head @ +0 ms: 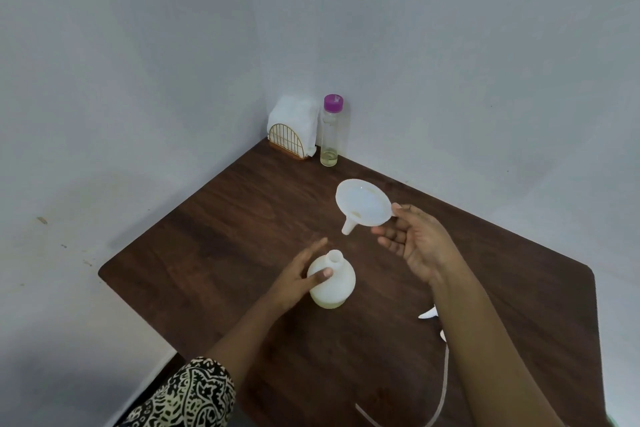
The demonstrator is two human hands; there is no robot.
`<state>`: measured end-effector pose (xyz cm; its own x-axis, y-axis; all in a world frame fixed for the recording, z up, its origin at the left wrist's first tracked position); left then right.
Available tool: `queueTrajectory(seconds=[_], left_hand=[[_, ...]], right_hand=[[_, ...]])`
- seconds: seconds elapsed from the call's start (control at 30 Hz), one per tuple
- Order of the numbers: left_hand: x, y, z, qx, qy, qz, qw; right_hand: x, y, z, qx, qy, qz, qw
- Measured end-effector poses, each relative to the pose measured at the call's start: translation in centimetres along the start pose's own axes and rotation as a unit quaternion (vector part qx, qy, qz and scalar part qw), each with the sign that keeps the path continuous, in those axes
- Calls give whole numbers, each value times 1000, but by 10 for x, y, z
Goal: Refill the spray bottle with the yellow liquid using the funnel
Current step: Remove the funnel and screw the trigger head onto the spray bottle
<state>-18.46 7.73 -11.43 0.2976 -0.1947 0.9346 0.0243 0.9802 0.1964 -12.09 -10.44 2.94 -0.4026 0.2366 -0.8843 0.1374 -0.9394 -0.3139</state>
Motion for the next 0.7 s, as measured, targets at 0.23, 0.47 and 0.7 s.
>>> queueTrajectory(seconds=[0.23, 0.47, 0.7], left_hand=[[-7, 57, -53, 163, 61, -166, 971], [-16, 33, -117, 85, 11, -460, 884], [-27, 29, -124, 120, -11, -500, 858]], right_hand=[[-24, 19, -58, 38, 72, 21, 996], [-35, 30, -152, 110, 248, 379, 885], [-1, 28, -214, 79, 365, 691, 619]])
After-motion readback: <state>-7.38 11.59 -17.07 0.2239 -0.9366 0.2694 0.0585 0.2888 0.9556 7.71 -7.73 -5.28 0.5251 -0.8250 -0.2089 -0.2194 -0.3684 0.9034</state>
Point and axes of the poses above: each hand's wrist, its own z-axis away from the middle knuckle, its own y-axis out of the back of the hand, x = y × z, the point moved 7 cm from there along -z, towards the middle knuckle, and after that the axes turned 3 degrees about y, right-handed, at the moved point
